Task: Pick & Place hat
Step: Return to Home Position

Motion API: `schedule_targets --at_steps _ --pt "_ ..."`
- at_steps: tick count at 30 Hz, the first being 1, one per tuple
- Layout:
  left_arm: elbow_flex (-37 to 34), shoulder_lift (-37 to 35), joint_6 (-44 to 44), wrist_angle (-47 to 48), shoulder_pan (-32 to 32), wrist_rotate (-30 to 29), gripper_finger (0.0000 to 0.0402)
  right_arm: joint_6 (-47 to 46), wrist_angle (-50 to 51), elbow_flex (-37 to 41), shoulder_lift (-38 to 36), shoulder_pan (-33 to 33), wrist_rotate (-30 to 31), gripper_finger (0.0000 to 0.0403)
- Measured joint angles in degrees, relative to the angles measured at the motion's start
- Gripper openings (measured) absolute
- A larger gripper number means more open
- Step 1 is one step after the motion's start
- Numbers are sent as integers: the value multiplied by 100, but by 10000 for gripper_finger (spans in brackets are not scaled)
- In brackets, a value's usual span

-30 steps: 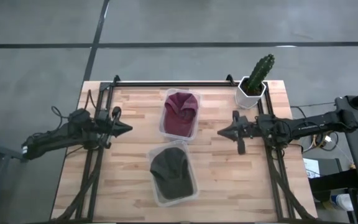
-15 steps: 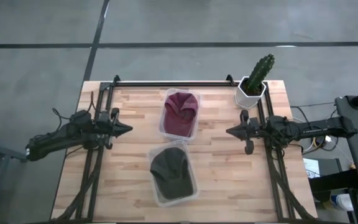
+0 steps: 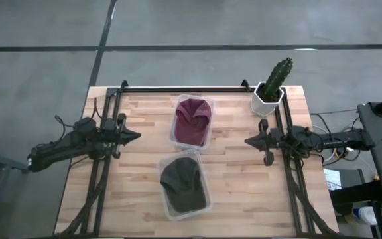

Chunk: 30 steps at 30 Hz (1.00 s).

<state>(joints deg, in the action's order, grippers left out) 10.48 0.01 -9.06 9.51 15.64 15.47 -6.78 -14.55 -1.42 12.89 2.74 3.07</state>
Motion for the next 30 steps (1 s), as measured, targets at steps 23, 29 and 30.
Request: schedule_targets --at_steps 23,29,30 --pt "-997 -2 -296 -1251 2 -83 0 240 538 93 -463 -2 1 9" --pt "-1001 22 -286 -1192 4 -507 0 -57 541 93 -463 -2 -4 9" --pt "-1001 22 -308 -1187 2 -547 0 -62 541 93 -463 0 -4 9"
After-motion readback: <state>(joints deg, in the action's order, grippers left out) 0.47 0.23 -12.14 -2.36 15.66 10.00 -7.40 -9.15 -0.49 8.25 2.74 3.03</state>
